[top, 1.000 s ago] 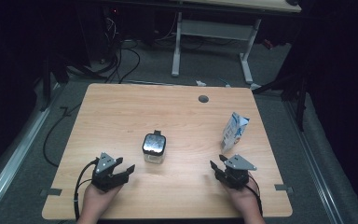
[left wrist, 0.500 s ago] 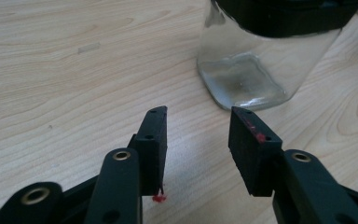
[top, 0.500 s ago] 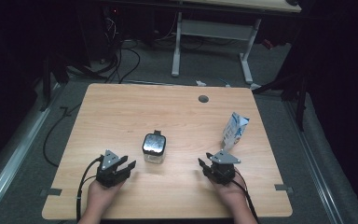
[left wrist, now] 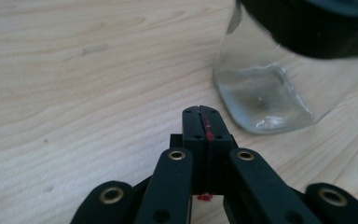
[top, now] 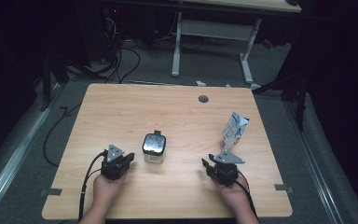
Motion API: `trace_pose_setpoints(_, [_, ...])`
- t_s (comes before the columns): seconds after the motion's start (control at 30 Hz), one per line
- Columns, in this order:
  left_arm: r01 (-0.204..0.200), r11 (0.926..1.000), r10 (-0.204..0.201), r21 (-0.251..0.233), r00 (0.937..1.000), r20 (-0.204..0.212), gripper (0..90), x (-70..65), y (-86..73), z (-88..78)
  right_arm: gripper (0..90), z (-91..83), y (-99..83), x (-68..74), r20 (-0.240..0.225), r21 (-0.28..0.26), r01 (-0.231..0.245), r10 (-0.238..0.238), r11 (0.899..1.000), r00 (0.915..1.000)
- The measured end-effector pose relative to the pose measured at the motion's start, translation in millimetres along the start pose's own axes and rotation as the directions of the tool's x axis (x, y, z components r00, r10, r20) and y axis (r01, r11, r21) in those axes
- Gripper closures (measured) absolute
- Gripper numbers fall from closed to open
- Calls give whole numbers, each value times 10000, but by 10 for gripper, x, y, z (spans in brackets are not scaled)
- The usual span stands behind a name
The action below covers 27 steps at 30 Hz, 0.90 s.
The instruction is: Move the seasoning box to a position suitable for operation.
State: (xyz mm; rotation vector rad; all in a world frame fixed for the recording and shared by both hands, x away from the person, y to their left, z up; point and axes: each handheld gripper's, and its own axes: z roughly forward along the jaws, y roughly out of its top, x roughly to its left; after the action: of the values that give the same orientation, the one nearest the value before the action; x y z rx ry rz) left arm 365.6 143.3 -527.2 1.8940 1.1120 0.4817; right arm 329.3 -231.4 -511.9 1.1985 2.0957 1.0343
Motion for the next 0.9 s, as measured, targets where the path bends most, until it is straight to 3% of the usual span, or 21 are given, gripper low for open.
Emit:
trace_pose_setpoints(0.13, [99, 9997, -103, -215, 9998, -181, 900, -29, 64, 93, 622, 0, -5, -12, -51, -72, -158, 158, 9998, 9999])
trace_pose_setpoints(0.2, [334, 9991, -338, -255, 9993, -145, 900, -36, 106, 151, 605, 1, -7, -5, -67, -86, -104, 104, 9999, 9999])
trace_pose_setpoints(0.43, [336, 9983, -336, -475, 9994, 9, 900, -97, 158, 252, 569, -15, 6, -8, -70, -128, 32, -33, 9999, 10000])
trace_pose_setpoints(0.57, [177, 9983, -171, -563, 9998, 117, 900, -125, 131, 248, 559, -10, -1, 12, -145, -81, 106, -107, 9999, 9998])
trace_pose_setpoints(0.67, [303, 9972, -282, -691, 9991, 317, 900, -130, 139, 219, 548, -5, -1, 15, -151, -50, 32, -32, 10000, 9999])
trace_pose_setpoints(0.9, [188, 9977, -170, -655, 9995, 281, 900, -168, 153, 169, 535, 2, 0, 2, -123, 11, -45, 45, 10000, 9999])
